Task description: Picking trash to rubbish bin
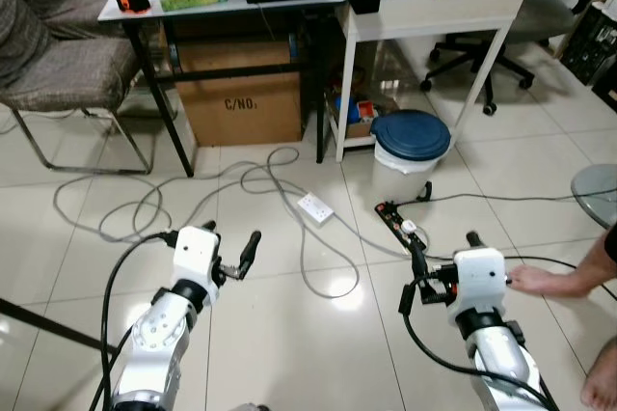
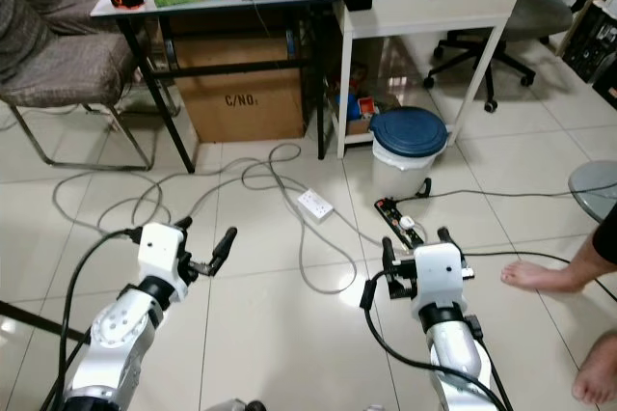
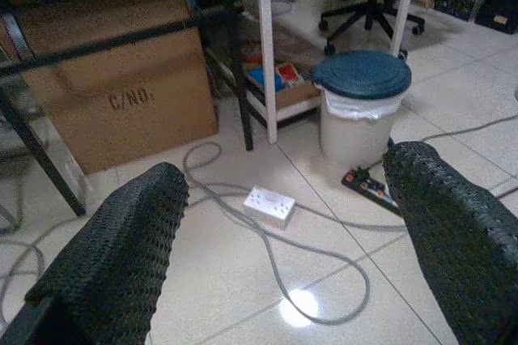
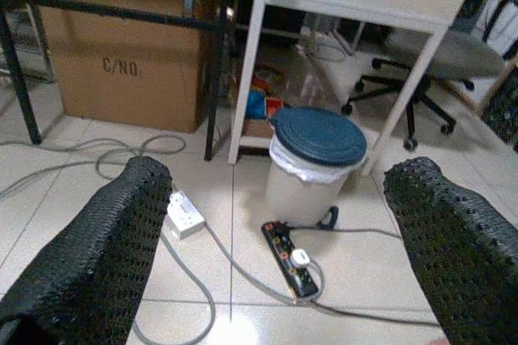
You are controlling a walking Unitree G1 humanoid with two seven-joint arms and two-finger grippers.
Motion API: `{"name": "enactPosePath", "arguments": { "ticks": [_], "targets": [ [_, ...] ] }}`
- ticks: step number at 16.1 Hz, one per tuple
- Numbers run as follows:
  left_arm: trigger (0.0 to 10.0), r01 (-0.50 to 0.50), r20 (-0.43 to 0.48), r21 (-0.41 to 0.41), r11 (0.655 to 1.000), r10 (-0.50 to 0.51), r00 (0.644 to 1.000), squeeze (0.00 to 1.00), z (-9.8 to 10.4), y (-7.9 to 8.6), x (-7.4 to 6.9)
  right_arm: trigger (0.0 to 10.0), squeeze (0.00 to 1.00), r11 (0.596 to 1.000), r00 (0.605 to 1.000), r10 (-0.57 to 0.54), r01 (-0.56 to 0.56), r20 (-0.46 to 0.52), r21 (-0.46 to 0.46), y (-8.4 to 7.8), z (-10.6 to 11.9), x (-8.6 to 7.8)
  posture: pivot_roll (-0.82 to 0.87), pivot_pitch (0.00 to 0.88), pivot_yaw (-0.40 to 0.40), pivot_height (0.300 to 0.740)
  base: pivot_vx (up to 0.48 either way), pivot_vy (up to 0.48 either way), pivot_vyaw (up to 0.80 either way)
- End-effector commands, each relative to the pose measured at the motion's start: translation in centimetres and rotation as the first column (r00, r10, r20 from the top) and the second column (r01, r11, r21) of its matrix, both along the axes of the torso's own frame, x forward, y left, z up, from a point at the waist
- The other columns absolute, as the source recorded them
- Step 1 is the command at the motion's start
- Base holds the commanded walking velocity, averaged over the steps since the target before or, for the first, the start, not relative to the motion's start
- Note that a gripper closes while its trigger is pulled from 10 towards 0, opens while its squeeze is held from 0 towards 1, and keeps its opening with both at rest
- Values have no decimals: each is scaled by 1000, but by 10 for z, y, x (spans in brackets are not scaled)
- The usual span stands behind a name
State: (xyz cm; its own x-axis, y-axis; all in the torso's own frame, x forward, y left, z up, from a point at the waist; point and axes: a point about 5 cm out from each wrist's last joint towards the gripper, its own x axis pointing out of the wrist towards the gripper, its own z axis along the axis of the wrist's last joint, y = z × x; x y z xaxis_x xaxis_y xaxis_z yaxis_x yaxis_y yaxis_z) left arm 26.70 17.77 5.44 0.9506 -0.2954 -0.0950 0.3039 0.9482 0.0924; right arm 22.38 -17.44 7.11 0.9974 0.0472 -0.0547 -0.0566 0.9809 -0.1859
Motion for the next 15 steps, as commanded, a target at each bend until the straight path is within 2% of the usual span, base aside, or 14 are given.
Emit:
{"name": "enactPosePath", "arguments": {
  "ticks": [1,3,4,5,7,15],
  "targets": [
    [10000,-20,-1,11,1000,20,1000,0,1,7,-3,10000,0,1000,1000,-22,22,-15,20,3,1,-2,-73,70,70,740,0,0,0],
    [10000,-64,-18,3,998,64,998,0,0,9,-1,10000,0,993,995,-93,95,-32,66,0,1,1,-70,68,65,740,0,0,0],
    [10000,-64,-19,0,998,64,998,0,1,8,0,10000,0,993,995,-95,97,-33,65,0,2,1,-70,68,65,740,0,0,0],
    [10000,-59,-12,-9,998,59,998,0,6,2,1,10000,0,993,994,-100,102,-44,62,1,4,2,-71,69,62,740,0,0,400],
    [10000,-51,-18,-16,999,51,999,0,7,-5,3,10000,0,996,996,-79,81,-49,48,5,4,3,-76,71,59,740,0,0,800],
    [10000,-44,-30,-20,999,43,999,0,8,-11,4,10000,0,996,994,-81,83,-67,39,3,6,2,-86,71,53,740,0,0,800]
  ]
}}
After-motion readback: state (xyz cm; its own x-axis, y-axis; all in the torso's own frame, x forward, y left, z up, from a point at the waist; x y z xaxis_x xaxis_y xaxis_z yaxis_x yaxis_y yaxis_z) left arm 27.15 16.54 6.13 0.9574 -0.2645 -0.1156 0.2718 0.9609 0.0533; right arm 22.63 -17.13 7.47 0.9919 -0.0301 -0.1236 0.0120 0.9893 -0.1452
